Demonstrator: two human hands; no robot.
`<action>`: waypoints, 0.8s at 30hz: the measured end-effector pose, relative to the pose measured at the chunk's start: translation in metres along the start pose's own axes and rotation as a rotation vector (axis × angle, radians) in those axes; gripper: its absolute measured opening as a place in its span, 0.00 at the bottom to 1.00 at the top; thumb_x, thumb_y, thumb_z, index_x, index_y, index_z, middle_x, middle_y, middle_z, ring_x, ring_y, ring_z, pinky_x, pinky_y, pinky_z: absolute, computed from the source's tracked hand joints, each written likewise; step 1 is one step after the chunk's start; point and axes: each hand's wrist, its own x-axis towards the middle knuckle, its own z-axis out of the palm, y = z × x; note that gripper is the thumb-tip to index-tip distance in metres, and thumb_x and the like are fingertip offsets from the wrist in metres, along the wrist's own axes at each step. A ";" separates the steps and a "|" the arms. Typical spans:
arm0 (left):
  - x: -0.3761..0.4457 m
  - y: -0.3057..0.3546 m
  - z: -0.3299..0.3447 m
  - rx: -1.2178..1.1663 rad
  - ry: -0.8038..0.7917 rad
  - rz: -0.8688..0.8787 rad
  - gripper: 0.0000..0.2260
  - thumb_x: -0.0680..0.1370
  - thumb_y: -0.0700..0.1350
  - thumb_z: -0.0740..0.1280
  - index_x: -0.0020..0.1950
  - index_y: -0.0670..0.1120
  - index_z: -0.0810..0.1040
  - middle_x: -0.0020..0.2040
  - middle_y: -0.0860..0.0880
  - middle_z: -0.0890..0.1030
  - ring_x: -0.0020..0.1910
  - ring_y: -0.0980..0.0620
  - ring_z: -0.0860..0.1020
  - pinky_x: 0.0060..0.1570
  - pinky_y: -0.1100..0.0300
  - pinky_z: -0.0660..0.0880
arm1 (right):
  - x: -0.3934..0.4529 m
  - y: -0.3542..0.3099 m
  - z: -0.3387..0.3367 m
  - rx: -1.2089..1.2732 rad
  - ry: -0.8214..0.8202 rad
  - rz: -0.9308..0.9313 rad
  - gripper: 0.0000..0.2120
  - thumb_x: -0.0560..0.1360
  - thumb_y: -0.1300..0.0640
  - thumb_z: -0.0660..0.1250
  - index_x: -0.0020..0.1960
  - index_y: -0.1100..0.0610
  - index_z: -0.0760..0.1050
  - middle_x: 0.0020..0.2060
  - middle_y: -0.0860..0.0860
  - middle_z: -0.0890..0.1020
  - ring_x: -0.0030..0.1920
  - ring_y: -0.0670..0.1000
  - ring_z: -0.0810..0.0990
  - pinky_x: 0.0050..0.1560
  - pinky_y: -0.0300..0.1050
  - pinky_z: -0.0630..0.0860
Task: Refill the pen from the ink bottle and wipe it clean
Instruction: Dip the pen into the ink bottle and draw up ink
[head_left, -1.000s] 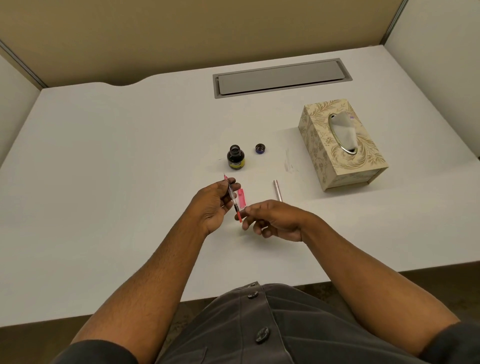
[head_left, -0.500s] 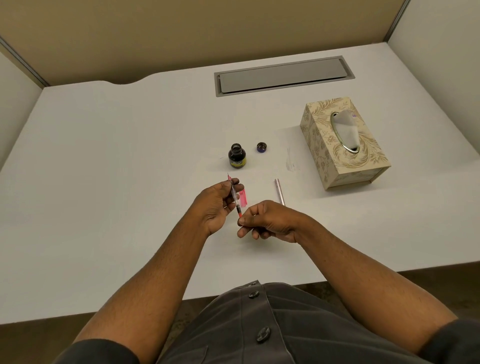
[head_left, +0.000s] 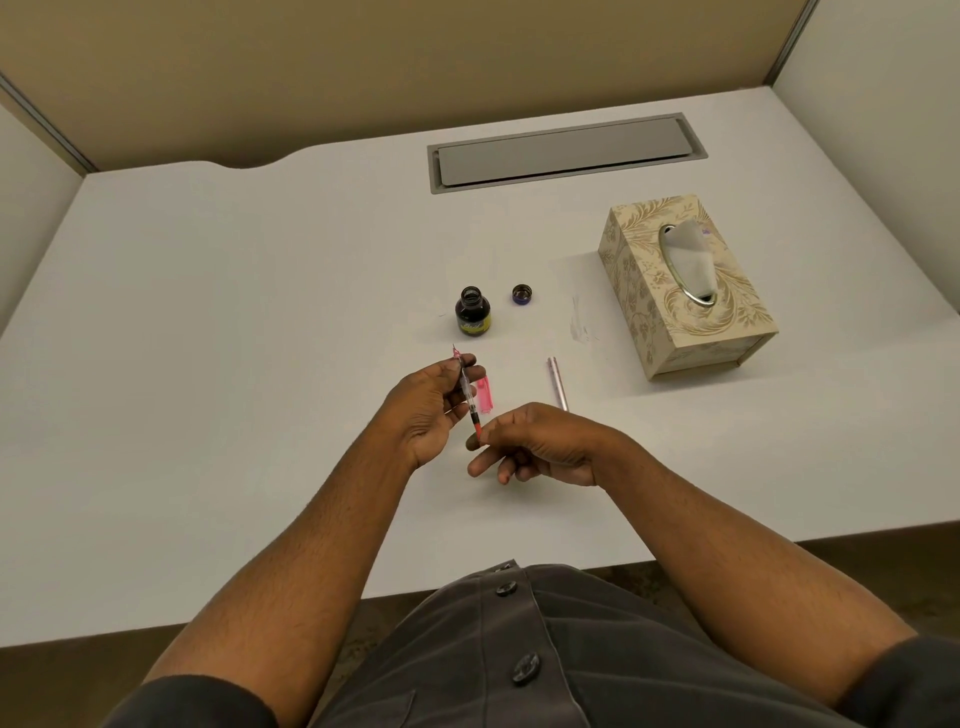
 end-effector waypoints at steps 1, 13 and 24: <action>0.000 0.000 0.000 -0.001 0.001 0.000 0.10 0.82 0.41 0.58 0.54 0.44 0.79 0.46 0.49 0.83 0.44 0.54 0.77 0.47 0.60 0.71 | -0.001 0.000 -0.001 0.006 -0.023 0.008 0.13 0.80 0.58 0.62 0.59 0.62 0.79 0.50 0.60 0.85 0.35 0.49 0.81 0.36 0.38 0.74; 0.000 -0.003 -0.002 -0.011 -0.016 0.001 0.10 0.82 0.41 0.58 0.54 0.45 0.79 0.47 0.48 0.83 0.44 0.53 0.77 0.48 0.59 0.72 | -0.002 0.000 0.001 -0.035 -0.039 -0.009 0.13 0.81 0.60 0.60 0.58 0.65 0.79 0.50 0.60 0.85 0.35 0.49 0.82 0.35 0.37 0.74; -0.003 -0.004 0.001 -0.010 -0.026 0.001 0.10 0.82 0.41 0.58 0.53 0.45 0.79 0.48 0.47 0.83 0.46 0.53 0.78 0.47 0.59 0.72 | -0.003 0.002 0.006 -0.143 0.062 -0.048 0.08 0.75 0.54 0.71 0.42 0.59 0.78 0.44 0.58 0.87 0.32 0.47 0.81 0.32 0.37 0.71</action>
